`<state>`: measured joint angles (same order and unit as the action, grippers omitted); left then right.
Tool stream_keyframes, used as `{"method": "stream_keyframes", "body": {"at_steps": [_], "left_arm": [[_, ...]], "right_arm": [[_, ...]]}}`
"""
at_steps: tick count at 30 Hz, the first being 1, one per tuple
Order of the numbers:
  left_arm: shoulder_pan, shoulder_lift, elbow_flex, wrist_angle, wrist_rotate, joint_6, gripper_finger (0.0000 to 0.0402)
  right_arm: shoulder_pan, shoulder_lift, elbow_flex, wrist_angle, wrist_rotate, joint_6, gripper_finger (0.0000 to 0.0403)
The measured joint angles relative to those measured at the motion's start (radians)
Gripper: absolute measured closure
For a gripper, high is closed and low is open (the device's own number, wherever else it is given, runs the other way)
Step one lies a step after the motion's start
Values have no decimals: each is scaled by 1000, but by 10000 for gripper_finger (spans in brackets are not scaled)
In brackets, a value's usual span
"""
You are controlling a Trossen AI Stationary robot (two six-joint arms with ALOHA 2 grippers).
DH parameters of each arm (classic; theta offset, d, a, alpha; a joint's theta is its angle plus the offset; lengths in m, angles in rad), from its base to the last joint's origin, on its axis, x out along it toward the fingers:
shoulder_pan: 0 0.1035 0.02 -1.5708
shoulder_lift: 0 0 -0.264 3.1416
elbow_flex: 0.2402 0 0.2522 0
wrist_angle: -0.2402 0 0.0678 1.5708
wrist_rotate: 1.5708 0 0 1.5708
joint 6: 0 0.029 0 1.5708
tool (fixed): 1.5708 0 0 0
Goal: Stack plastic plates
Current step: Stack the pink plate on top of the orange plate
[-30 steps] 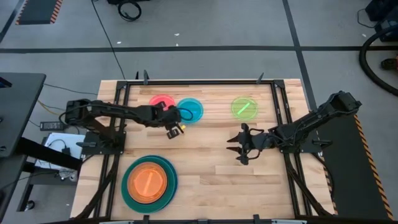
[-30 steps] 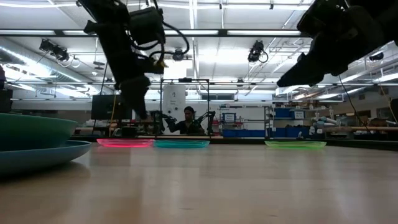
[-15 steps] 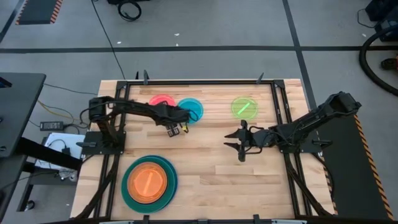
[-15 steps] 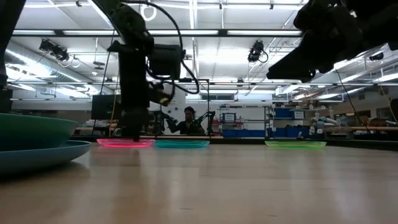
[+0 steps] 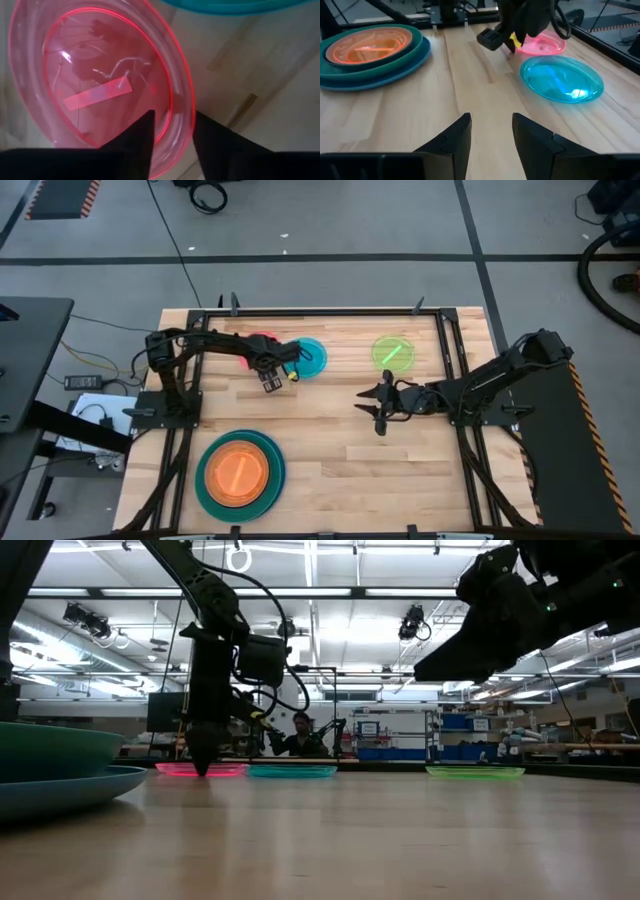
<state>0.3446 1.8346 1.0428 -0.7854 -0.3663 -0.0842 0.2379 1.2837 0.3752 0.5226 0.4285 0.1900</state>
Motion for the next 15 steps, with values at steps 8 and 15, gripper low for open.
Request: {"method": "stream_keyframes", "body": {"at_steps": [8,15], "left_arm": [[-5,4,-3,-12,-11,3,388],[-41,4,-1,-91,-19,-25,396]], "right_arm": [[0,28,0,22,-4,9,250],[0,12,0,1,-6,17,250]]}}
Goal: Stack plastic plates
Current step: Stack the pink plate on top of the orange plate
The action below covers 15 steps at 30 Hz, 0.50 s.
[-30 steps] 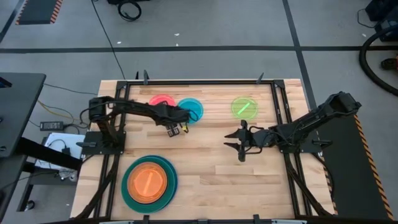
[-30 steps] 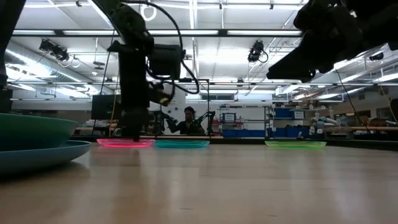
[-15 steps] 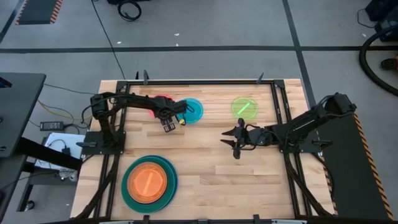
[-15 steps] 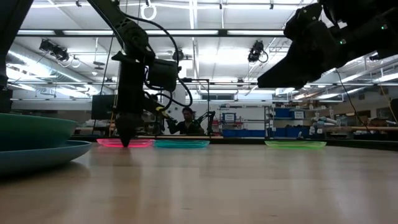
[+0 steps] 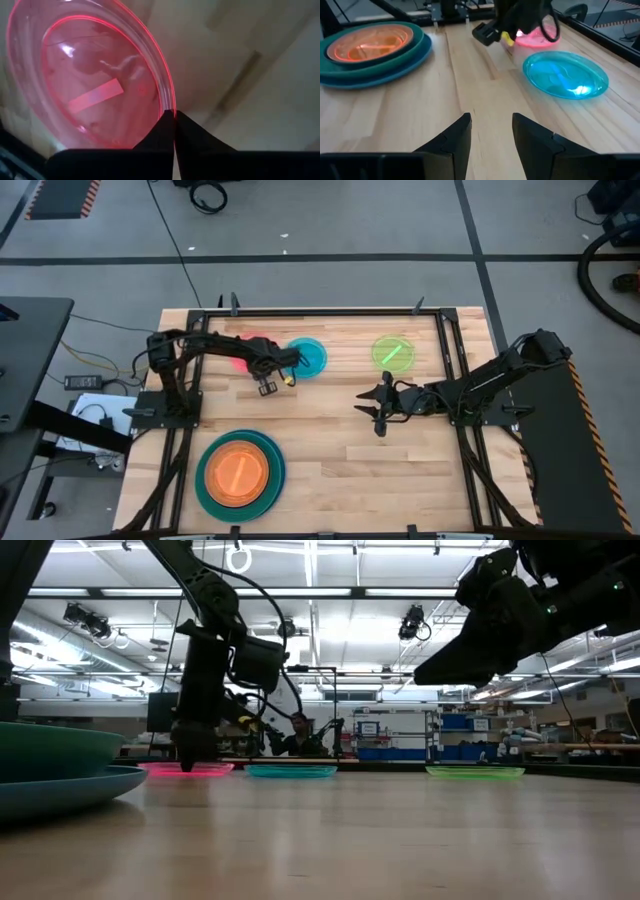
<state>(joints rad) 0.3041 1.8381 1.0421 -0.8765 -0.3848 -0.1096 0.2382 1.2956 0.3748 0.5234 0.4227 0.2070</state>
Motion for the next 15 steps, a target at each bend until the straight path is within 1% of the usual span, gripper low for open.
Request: {"method": "stream_keyframes", "body": {"at_steps": [3,7,12,15], "left_arm": [[-27,0,9,-57,-14,-46,397],[-82,0,42,-172,-29,-125,398],[-180,0,114,-310,-59,-228,398],[-251,0,170,-362,-73,-288,397]], "right_arm": [[0,-4,0,-10,0,0,250],[-2,-5,0,-16,2,-5,250],[-17,-5,0,-30,20,-16,250],[-19,-5,0,-33,22,-16,250]]}}
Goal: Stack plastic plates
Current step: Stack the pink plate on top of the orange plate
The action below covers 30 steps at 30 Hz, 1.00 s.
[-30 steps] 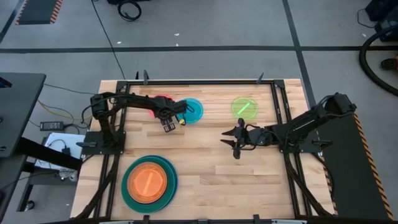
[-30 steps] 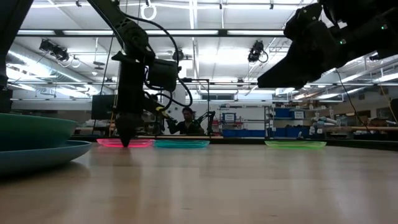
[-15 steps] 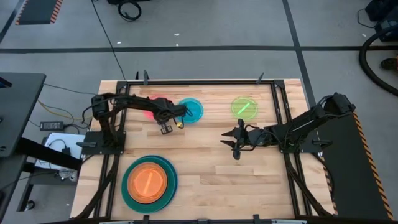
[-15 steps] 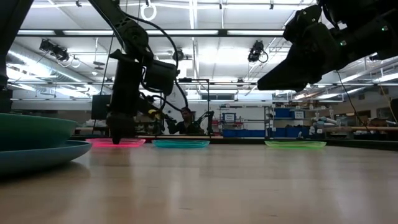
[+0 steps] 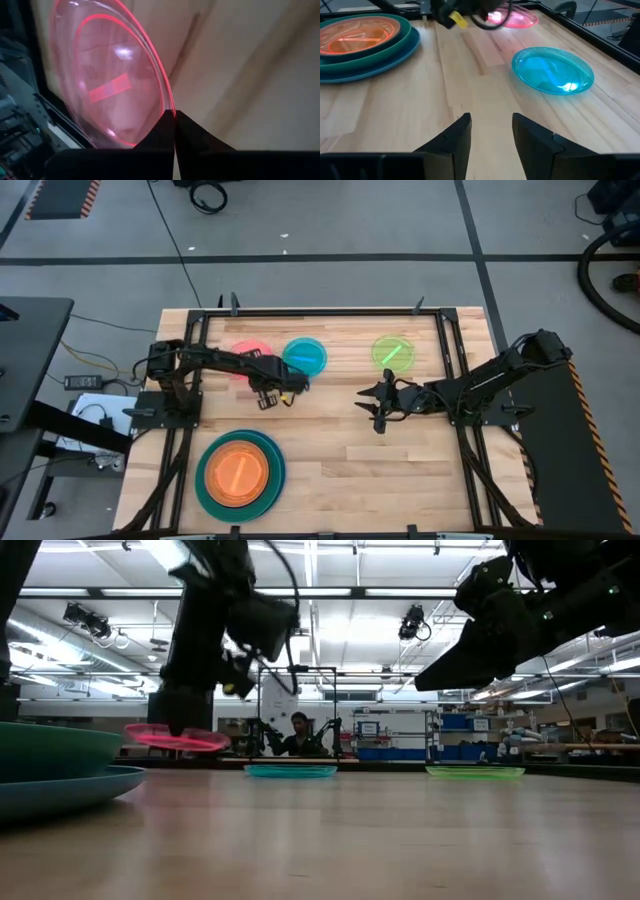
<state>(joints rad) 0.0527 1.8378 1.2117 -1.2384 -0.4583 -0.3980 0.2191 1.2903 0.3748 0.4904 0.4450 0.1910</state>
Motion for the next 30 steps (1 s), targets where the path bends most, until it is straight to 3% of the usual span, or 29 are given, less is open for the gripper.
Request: {"method": "stream_keyframes", "body": {"at_steps": [4,12,22,30], "left_arm": [[-106,0,77,-74,-33,-85,396],[-376,0,212,-203,-25,-362,395],[-674,-1,376,-227,110,-855,394],[-816,-1,483,-225,246,-975,394]], "right_arm": [[0,0,0,0,-2,0,250],[21,0,0,-52,-109,42,250],[70,1,0,-51,-192,-27,250],[53,1,0,-3,-204,-86,250]]}}
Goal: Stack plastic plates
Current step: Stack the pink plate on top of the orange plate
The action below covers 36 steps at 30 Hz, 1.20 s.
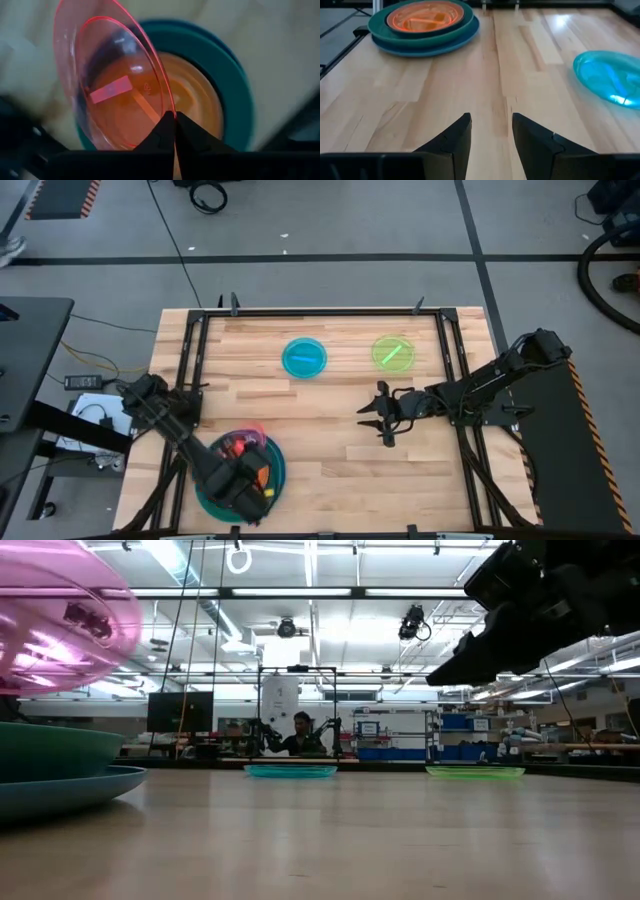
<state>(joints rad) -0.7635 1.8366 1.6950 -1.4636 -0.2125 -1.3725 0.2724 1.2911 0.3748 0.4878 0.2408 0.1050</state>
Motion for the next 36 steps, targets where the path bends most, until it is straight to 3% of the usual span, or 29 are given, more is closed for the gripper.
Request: {"method": "stream_keyframes", "body": {"at_steps": [7,20,25,31,36], "left_arm": [[-39,6,15,71,120,-140,393],[-25,56,14,105,185,-160,393],[-12,101,14,94,268,-154,393],[2,121,13,83,262,-149,389],[3,129,13,77,265,-162,359]], "right_arm": [[-21,0,0,32,-2,-45,250],[-78,0,0,124,-74,-84,250],[-94,0,0,125,-87,-90,250],[-97,0,0,125,-89,-101,250],[-97,0,0,125,-97,-100,250]]}}
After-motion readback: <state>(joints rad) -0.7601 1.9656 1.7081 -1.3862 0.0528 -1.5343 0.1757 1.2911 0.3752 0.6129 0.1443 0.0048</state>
